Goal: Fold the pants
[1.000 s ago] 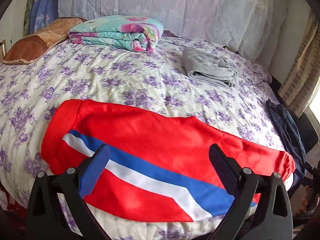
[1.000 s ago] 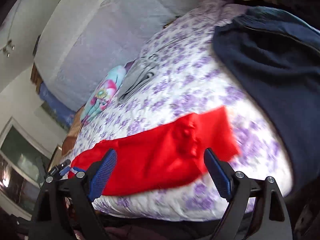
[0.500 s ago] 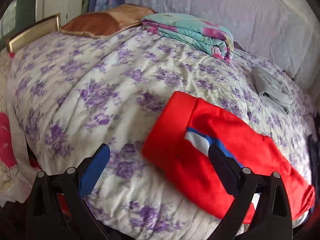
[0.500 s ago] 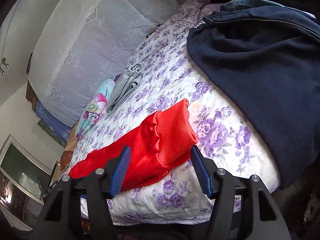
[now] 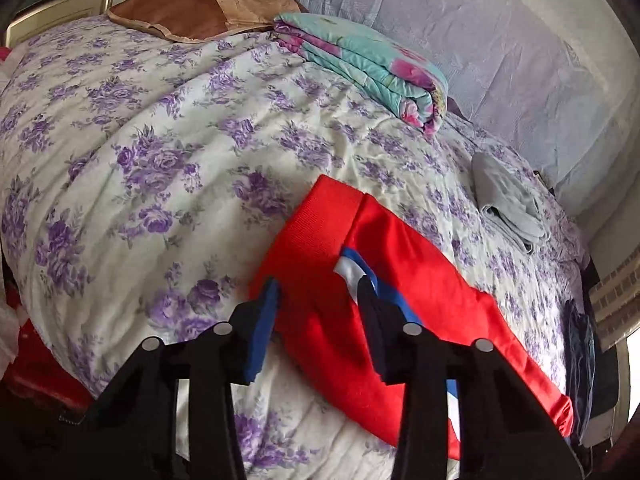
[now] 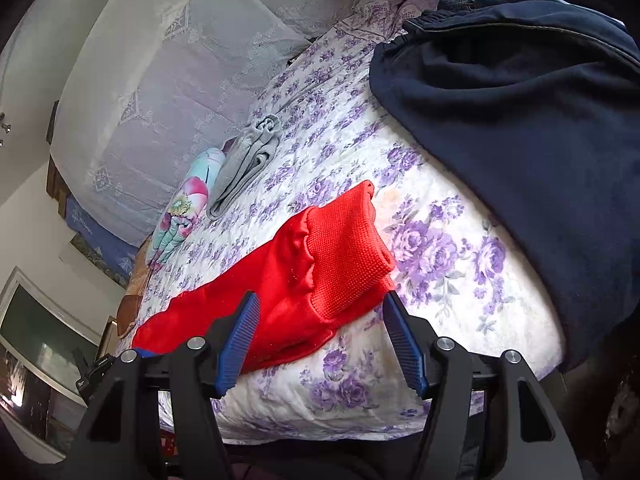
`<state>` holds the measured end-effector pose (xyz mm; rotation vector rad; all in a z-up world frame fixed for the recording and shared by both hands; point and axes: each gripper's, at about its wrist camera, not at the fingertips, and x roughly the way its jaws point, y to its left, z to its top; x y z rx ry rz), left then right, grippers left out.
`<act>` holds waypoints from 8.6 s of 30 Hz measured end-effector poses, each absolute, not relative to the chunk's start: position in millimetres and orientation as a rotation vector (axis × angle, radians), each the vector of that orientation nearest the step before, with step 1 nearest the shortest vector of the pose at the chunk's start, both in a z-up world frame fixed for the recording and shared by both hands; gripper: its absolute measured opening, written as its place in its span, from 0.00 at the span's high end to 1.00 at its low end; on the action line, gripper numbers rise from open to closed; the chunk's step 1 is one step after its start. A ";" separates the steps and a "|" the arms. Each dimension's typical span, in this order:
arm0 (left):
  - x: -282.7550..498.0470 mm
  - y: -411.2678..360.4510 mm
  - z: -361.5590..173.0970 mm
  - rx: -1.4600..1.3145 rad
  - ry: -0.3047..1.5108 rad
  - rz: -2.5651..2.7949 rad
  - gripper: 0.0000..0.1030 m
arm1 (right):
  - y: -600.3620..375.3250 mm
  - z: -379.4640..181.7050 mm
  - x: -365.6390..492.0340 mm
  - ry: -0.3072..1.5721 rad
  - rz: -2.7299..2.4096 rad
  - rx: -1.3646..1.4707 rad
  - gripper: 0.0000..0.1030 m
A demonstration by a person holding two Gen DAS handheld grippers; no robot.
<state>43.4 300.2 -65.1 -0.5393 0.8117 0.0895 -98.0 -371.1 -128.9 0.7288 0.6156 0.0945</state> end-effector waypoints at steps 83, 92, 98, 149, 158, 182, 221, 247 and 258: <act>16.8 189.1 -69.1 -0.380 0.769 -0.168 0.12 | -114.4 -31.6 -23.8 0.629 0.532 -0.152 0.41; 17.4 172.7 -70.8 -0.372 0.789 -0.210 0.11 | -87.2 -74.0 3.7 0.797 0.546 -0.384 0.55; 11.4 172.8 -71.1 -0.376 0.799 -0.214 0.11 | -83.3 -79.9 11.2 0.832 0.565 -0.391 0.78; 8.9 171.9 -74.0 -0.418 0.809 -0.218 0.11 | -22.5 -106.4 2.2 0.755 0.537 -0.649 0.64; 5.9 175.5 -71.3 -0.421 0.799 -0.229 0.11 | -80.6 -34.4 19.6 0.605 0.332 -0.454 0.87; 1.8 174.2 -70.9 -0.416 0.804 -0.224 0.10 | -50.8 -84.4 16.7 0.774 0.586 -0.435 0.64; 41.7 115.2 -70.3 -0.286 0.881 -0.278 0.10 | -82.4 -46.7 -1.4 0.699 0.617 -0.260 0.64; 51.5 257.8 -97.8 -0.941 0.713 -0.114 0.05 | -140.7 -56.7 -14.2 0.662 0.580 -0.004 0.48; 68.6 238.4 -102.4 -0.883 0.709 -0.245 0.87 | -192.1 -61.7 -21.8 0.641 0.503 0.125 0.48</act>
